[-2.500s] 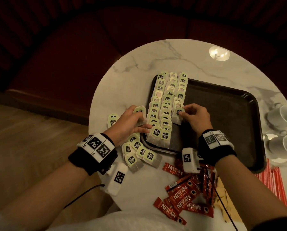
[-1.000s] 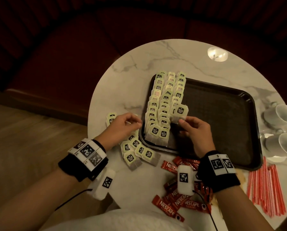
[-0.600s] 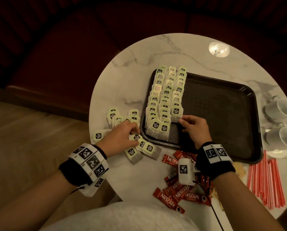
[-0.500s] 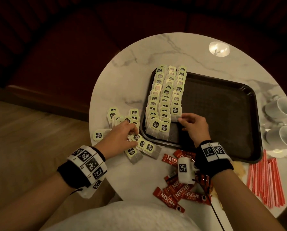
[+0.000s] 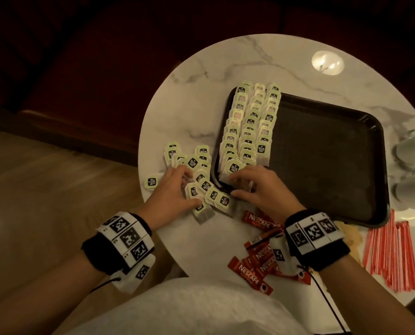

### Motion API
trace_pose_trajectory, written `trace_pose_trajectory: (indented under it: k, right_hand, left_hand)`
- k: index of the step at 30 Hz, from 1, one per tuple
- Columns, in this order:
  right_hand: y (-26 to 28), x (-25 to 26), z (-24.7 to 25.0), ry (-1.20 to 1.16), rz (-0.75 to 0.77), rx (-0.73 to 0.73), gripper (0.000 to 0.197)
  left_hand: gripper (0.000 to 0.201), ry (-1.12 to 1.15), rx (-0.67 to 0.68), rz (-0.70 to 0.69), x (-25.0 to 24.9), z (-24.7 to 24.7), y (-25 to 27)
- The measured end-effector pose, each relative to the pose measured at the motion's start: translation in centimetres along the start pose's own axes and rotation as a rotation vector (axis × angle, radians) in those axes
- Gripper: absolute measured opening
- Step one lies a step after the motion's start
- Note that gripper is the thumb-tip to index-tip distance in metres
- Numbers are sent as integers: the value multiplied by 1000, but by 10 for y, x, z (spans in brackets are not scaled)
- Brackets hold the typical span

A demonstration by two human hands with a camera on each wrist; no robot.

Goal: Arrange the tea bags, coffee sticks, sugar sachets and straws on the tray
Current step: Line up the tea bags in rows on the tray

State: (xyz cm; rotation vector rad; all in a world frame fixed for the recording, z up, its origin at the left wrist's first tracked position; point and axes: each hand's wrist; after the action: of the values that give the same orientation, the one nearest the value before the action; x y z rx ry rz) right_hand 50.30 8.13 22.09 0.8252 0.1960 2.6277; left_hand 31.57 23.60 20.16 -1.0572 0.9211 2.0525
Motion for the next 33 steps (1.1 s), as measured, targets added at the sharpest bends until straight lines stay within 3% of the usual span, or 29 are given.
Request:
trace_pose_trajectory:
  k: [5,11,24,28,33]
  right_hand:
    - [-17,13,-5,266,160,231,64]
    - [-39,19,-14,579,261,222,83]
    - [-42,17,-25,554,430,82,57]
    - [-39,21,-23,497,368,143,47]
    - [-36,18,-21,485,326,176,50]
  left_hand:
    - [75,-55,19,73,1,-3,10]
    - [75,-98,37,81,1,-6,10]
    - [51,-260,5,-28,2,-16,6]
    - [39,-343,15,-77,-2,-17,9]
    - [47,-274,7,-37,6,-18,5]
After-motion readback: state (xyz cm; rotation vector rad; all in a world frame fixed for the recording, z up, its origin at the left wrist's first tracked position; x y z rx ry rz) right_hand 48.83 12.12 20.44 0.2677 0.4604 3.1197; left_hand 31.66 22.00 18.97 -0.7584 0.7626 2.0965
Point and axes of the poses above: each hand's wrist, its own y-axis away from the middle knuckle, its own z-axis out of the back of the hand, x = y × z, and after that the axes turned 11 degrees about y, right-handed
